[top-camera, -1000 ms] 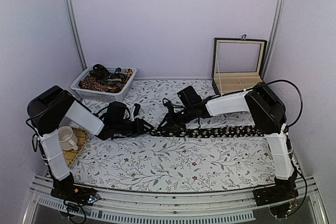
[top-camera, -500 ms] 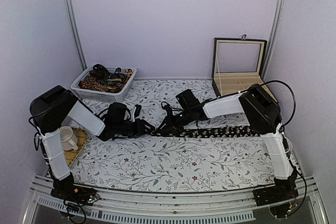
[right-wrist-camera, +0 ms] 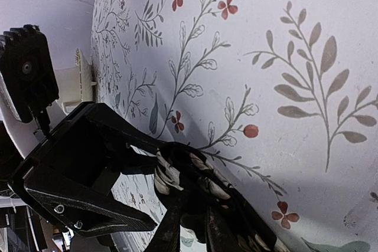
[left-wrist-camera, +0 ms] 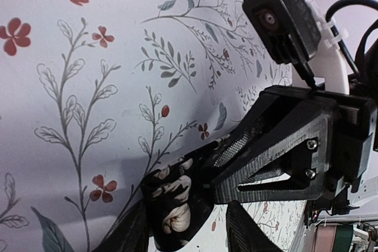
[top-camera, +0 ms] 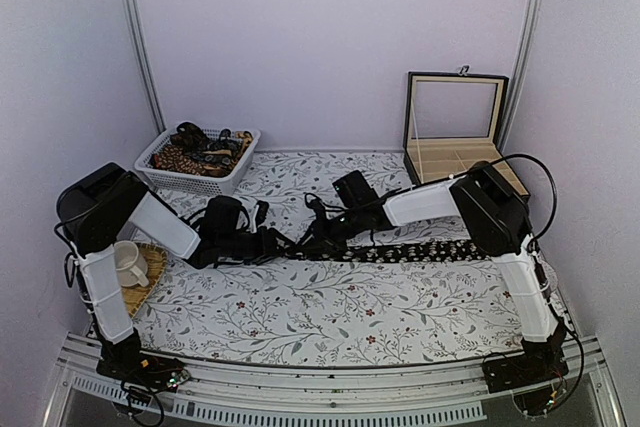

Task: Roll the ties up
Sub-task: Roll the tie at the center of the board.

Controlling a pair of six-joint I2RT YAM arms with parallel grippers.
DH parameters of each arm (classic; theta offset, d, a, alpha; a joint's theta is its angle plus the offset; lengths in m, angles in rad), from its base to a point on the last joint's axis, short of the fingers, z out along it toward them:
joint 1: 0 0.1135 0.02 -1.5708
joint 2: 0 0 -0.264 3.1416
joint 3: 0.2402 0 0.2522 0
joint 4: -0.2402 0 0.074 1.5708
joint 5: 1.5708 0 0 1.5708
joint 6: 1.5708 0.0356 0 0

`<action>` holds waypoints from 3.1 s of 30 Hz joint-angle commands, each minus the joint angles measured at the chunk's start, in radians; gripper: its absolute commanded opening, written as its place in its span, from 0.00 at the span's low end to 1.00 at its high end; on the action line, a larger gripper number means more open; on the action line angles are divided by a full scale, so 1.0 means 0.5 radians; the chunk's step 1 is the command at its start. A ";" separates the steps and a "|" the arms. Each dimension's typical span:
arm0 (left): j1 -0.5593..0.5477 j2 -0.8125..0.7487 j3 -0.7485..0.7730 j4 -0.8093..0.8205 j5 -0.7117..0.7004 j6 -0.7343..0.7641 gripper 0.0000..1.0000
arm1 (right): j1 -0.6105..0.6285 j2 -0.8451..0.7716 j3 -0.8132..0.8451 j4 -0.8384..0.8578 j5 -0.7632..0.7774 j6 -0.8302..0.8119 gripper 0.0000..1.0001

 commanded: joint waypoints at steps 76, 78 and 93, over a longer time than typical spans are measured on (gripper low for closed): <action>-0.334 0.211 1.422 -2.386 -1.518 1.083 0.00 | -0.304 -1.183 -0.919 -0.290 0.609 -0.556 0.67; -0.379 0.242 1.461 -2.427 -1.613 1.086 0.00 | -0.303 -1.162 -0.922 -0.284 0.609 -0.551 0.68; -0.679 0.547 1.859 -2.814 -2.267 1.083 0.00 | -0.305 -1.092 -0.924 -0.242 0.567 -0.504 0.69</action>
